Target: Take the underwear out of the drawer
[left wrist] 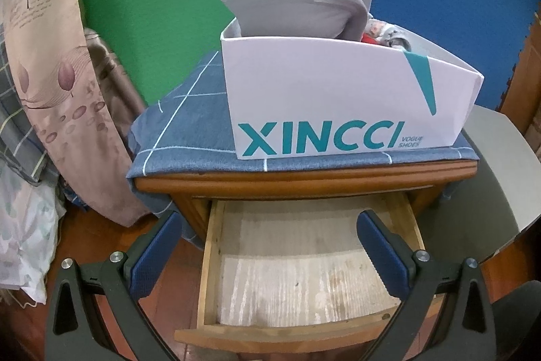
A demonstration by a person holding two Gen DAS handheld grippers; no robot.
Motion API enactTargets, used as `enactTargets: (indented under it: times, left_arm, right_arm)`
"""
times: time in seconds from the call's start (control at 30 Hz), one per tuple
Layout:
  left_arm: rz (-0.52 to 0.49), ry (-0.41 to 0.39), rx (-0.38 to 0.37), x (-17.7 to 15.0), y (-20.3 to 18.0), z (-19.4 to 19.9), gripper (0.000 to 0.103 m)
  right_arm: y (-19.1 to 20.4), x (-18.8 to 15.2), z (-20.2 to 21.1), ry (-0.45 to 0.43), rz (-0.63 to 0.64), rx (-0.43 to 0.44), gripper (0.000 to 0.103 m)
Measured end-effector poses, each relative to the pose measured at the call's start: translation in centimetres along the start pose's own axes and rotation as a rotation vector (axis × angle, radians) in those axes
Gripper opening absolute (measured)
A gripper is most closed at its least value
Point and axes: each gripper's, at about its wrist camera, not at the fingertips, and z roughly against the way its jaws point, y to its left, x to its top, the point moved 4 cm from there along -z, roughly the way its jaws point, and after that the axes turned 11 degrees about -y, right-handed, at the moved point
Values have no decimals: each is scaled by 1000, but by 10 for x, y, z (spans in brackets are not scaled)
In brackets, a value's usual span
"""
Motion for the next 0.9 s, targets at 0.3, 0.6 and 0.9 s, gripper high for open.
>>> enactTargets:
  times: [0.3,0.6,0.9]
  left_arm:
    - [-2,1,-6,6,-1,-6,103]
    - [-20,5,10,6,-5,-13,103]
    - [-28,17,3,3,-6,-16,103]
  right_arm:
    - [-1,-1,-2,12,-6,-2,86]
    - [-3,-2,-4,24,-18,-6,86]
    - [-5,-2,-8,36,-38,-10,86]
